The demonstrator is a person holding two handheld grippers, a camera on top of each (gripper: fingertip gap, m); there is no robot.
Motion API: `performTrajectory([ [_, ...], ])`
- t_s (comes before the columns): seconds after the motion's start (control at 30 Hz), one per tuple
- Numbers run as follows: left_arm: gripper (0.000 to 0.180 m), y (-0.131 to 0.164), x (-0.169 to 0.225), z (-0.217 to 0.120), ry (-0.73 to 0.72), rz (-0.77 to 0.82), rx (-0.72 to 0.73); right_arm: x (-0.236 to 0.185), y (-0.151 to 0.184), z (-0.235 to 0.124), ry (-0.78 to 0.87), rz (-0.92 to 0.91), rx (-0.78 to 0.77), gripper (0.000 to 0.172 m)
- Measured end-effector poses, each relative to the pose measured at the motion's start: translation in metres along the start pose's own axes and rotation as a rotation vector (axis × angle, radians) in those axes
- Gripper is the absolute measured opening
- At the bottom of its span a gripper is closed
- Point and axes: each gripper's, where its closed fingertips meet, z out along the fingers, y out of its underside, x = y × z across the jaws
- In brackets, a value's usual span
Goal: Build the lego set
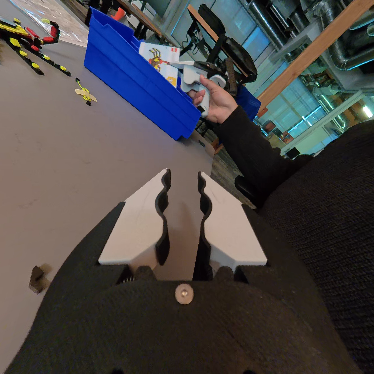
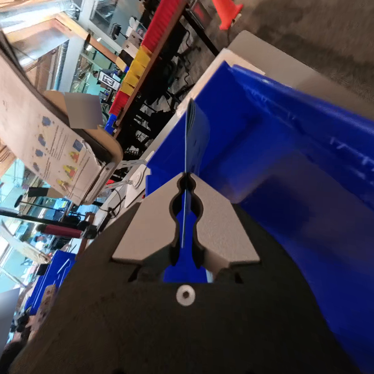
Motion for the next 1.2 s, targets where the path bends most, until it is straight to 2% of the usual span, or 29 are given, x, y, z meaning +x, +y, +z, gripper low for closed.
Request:
performTrajectory([
  [0.13,0.023,0.003,0.000,0.003,-0.006,0.011,-0.011,0.014,0.004,0.030,0.090,0.050,-0.002,0.000],
  [0.17,0.023,0.003,0.000,0.003,-0.007,0.012,-0.016,0.020,0.009,0.038,0.114,0.066,-0.021,0.005],
  [0.23,0.023,0.004,0.001,0.003,-0.009,0.017,-0.020,0.025,0.027,0.048,0.105,0.049,-0.114,0.048],
  [0.3,0.023,0.005,0.001,0.002,-0.017,0.027,-0.020,0.031,0.047,0.045,0.127,0.031,-0.216,0.042],
  [0.4,0.023,0.005,-0.002,0.002,-0.025,0.035,-0.025,0.034,0.048,0.028,0.154,-0.063,-0.229,0.036],
  [0.53,0.023,0.008,-0.003,0.004,-0.004,0.008,-0.032,0.037,0.041,0.010,0.204,-0.194,-0.248,0.036],
  [0.67,0.023,0.009,-0.002,0.006,0.002,0.007,-0.041,0.041,0.055,0.008,0.246,-0.332,-0.361,0.037],
  [0.87,0.023,0.011,-0.002,0.005,-0.018,0.033,-0.048,0.079,0.075,0.008,0.517,-0.713,-0.575,0.027],
  [1.0,0.023,0.012,-0.001,0.007,-0.011,0.029,-0.056,0.078,0.084,0.018,0.530,-0.808,-0.643,0.030],
  [1.2,0.023,0.013,-0.001,0.007,-0.021,0.043,-0.060,0.072,0.075,0.047,0.518,-0.852,-0.607,0.031],
])
